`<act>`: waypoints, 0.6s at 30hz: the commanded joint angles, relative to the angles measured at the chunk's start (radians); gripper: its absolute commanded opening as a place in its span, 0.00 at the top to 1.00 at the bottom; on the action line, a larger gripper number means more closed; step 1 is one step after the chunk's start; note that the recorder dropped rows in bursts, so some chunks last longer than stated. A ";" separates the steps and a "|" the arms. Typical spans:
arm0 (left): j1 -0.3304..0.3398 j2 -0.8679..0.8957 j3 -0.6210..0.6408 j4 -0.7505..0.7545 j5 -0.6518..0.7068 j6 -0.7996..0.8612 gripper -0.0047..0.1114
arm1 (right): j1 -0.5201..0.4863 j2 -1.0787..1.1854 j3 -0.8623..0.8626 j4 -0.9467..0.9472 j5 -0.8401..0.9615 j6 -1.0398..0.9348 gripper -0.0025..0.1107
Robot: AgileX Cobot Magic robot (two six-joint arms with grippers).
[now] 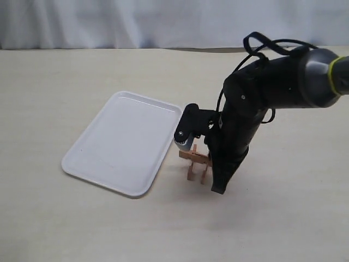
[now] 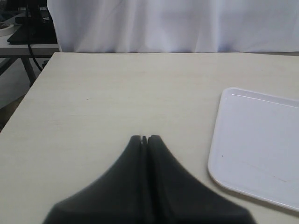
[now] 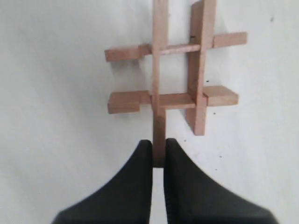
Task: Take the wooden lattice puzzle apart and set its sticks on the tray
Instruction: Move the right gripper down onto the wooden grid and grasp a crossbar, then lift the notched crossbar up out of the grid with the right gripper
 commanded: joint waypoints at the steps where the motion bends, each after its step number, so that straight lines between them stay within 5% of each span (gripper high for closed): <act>1: -0.008 -0.003 0.003 0.002 -0.006 0.001 0.96 | 0.000 -0.091 -0.009 -0.007 0.005 0.003 0.94; 13: -0.008 -0.003 0.003 0.002 -0.006 0.001 0.96 | 0.008 -0.188 -0.007 0.145 -0.101 0.078 0.94; 18: -0.008 -0.003 0.003 0.002 -0.006 0.001 0.96 | 0.120 -0.183 -0.007 0.183 -0.143 0.080 0.94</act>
